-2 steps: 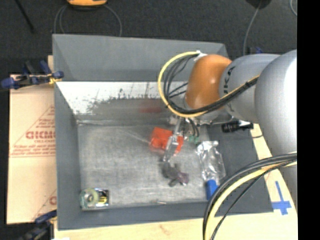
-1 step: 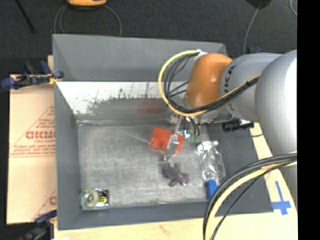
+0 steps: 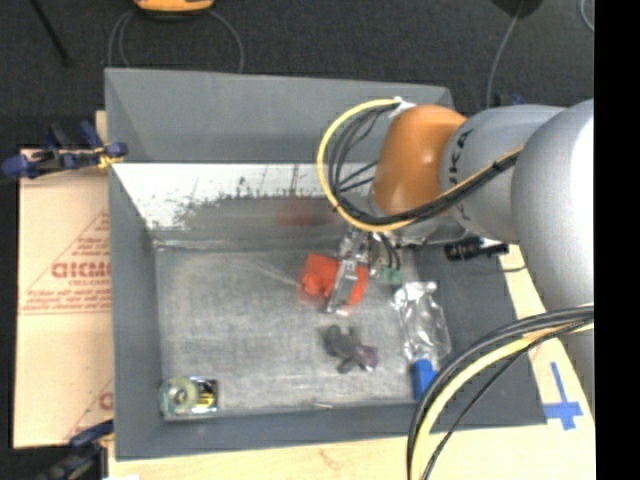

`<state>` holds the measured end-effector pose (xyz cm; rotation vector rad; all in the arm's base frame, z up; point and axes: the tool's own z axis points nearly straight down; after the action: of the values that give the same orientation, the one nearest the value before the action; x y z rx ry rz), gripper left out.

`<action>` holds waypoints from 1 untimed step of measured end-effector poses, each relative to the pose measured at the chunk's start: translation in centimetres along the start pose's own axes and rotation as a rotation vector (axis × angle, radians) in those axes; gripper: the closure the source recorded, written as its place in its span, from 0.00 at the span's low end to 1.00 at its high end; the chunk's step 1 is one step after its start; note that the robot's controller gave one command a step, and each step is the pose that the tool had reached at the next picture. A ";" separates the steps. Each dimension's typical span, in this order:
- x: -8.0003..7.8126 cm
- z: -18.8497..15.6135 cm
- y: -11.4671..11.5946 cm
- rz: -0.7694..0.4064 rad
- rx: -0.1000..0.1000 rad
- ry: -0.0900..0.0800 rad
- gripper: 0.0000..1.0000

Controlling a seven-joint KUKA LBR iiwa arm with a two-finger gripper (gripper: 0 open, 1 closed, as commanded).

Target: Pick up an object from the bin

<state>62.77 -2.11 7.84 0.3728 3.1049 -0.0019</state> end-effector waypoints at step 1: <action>-0.3 -2.3 -0.1 -0.001 0.002 0.006 1.00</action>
Offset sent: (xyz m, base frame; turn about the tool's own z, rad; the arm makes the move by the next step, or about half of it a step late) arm 0.0000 -0.0001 0.0207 0.0000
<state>62.96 -2.29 10.16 0.3720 3.1117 -0.0036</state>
